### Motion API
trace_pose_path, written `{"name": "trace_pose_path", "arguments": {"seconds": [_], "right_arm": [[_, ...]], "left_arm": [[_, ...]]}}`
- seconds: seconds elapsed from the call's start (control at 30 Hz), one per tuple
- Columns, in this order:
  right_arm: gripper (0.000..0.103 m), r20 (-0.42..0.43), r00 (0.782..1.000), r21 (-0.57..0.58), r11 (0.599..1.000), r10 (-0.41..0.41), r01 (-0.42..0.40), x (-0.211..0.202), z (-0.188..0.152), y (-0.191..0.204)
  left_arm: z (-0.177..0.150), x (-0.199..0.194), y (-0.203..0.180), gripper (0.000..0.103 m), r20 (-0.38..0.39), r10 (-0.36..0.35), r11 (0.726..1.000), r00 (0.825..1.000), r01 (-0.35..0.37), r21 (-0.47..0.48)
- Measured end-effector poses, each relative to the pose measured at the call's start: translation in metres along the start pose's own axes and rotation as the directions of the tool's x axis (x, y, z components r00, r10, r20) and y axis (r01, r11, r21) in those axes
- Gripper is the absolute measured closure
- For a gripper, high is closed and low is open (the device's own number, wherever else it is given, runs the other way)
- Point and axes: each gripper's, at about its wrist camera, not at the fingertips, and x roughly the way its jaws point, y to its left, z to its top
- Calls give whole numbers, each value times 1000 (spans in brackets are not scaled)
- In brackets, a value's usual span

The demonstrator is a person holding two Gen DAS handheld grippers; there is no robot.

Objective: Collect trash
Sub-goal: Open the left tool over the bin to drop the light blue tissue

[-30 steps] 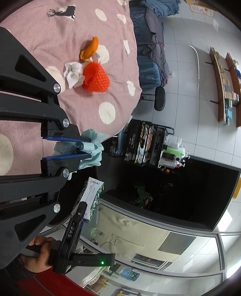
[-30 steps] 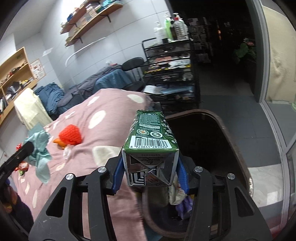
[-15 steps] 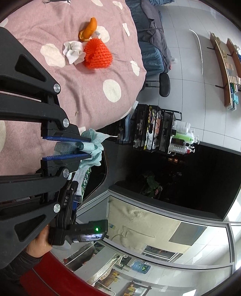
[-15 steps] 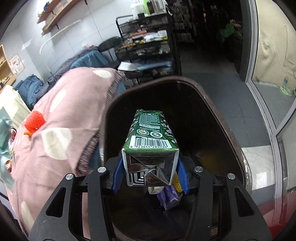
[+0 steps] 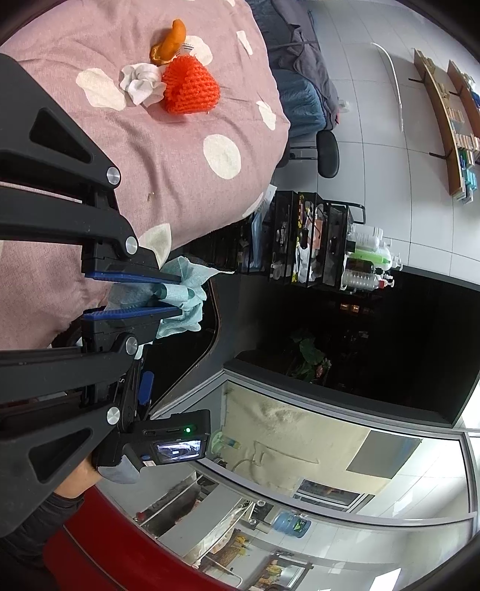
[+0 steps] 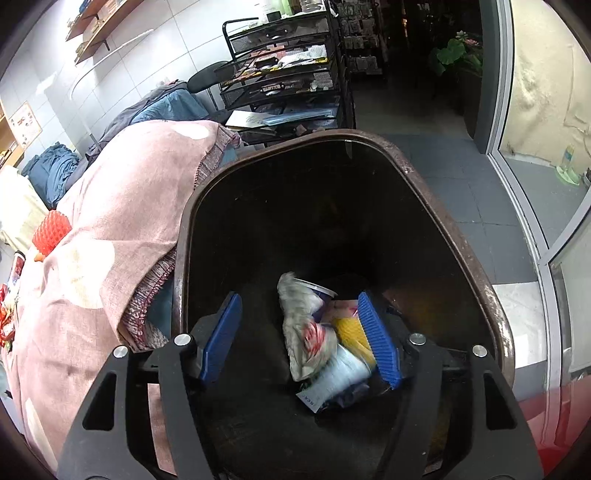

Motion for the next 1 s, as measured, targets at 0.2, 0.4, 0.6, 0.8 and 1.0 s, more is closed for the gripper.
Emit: {"name": "trace_pose_path", "arguments": {"seconds": [0.2, 0.4, 0.6, 0.8, 1.0], "right_arm": [[22, 93, 995, 26, 999, -26, 24, -24, 5, -5], [12, 192, 979, 96, 994, -64, 46, -51, 14, -19], [9, 269, 951, 121, 985, -150, 121, -74, 23, -29], [6, 308, 930, 129, 978, -199, 166, -87, 29, -38], [6, 322, 916, 160, 967, -240, 197, -96, 35, -52]], "left_arm": [[4, 7, -10, 91, -9, -27, 1000, 1000, 28, 12], [5, 21, -24, 91, -37, -68, 997, 997, 68, 22], [7, 38, -39, 91, -76, -105, 994, 992, 107, 32], [7, 61, -53, 91, -124, -122, 991, 985, 128, 45], [1, 86, -58, 91, -187, -114, 991, 976, 125, 49]]}}
